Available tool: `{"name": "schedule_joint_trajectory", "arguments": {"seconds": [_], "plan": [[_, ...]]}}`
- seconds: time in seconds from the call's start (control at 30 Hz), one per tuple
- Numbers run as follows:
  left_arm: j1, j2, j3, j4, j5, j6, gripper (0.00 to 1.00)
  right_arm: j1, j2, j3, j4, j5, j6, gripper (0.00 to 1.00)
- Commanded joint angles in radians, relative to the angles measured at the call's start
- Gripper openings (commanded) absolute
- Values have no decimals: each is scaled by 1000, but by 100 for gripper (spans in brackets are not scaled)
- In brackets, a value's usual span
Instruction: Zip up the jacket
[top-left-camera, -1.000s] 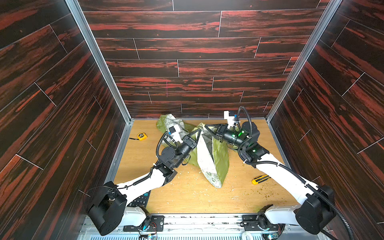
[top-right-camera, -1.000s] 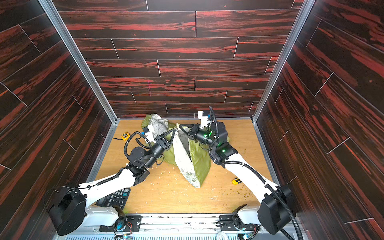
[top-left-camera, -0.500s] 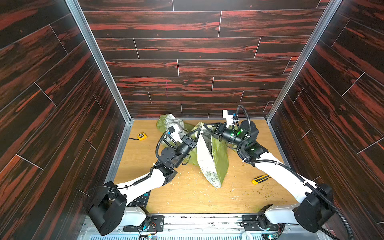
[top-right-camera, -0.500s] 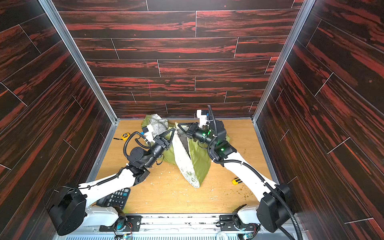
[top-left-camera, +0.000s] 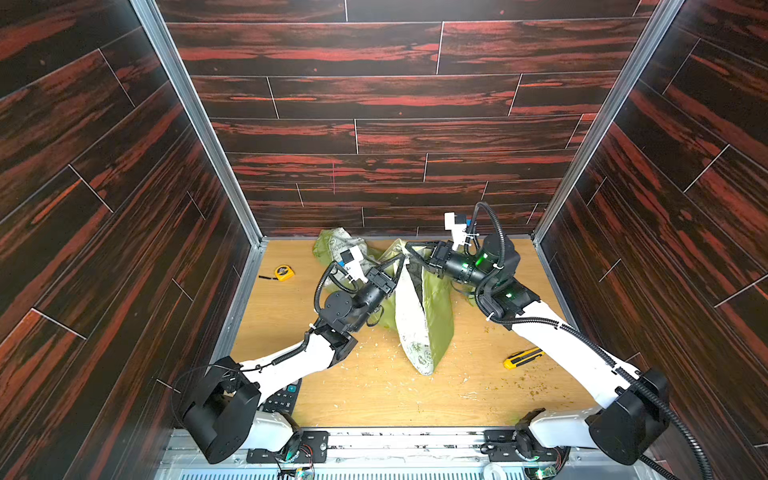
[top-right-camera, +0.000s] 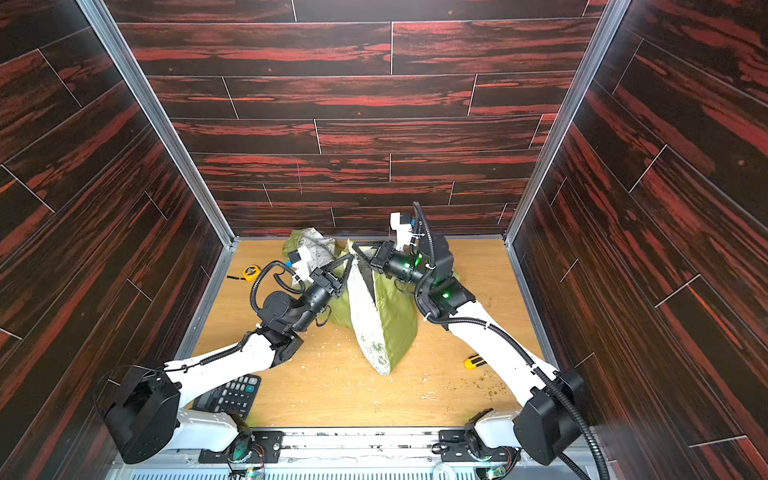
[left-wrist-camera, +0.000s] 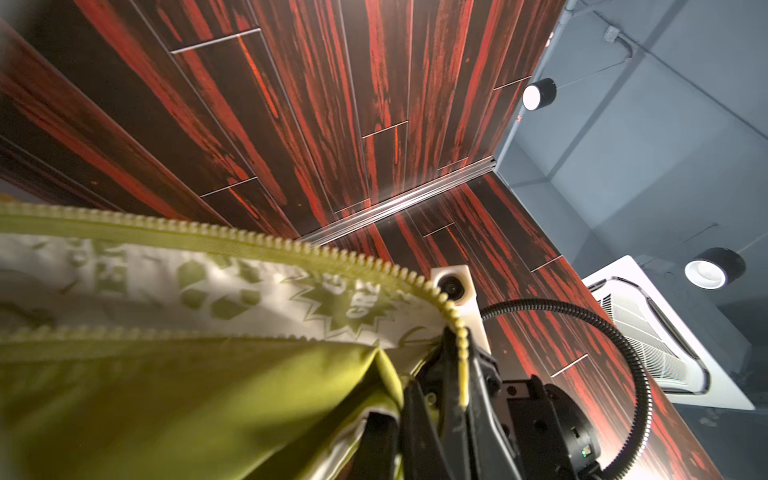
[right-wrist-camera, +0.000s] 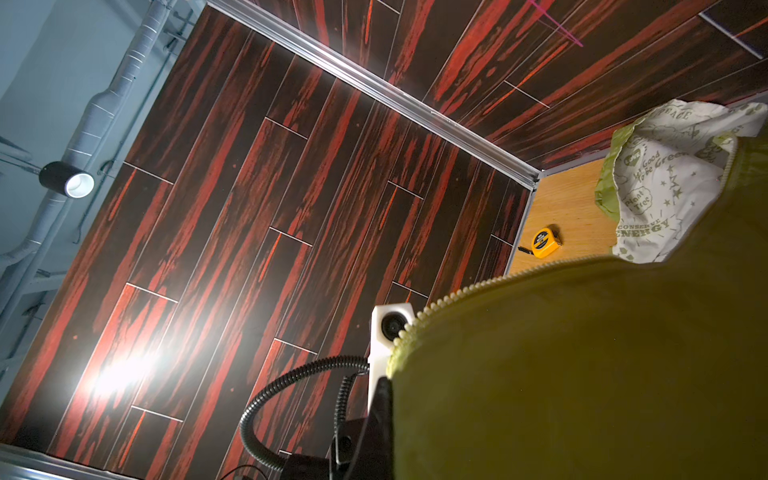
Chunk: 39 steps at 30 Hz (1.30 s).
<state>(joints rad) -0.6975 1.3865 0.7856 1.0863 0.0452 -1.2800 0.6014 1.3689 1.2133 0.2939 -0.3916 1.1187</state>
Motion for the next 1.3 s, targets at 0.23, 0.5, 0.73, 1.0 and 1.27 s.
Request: {"name": "schedule_joint_trajectory", "arguments": {"seconds": [0.23, 0.5, 0.73, 1.0, 1.27], "plan": [[4, -35, 72, 82, 41, -33, 0, 17, -55, 80, -88, 107, -131, 0], [3, -56, 60, 82, 30, -45, 0, 15, -67, 151, -88, 225, -150, 0], [3, -67, 74, 85, 17, -42, 0, 16, -54, 141, -56, 190, -95, 0], [4, -63, 90, 93, 4, -47, 0, 28, -66, 117, -43, 180, -73, 0], [3, -64, 98, 95, 10, -48, 0, 53, -64, 103, -55, 194, -60, 0]]}}
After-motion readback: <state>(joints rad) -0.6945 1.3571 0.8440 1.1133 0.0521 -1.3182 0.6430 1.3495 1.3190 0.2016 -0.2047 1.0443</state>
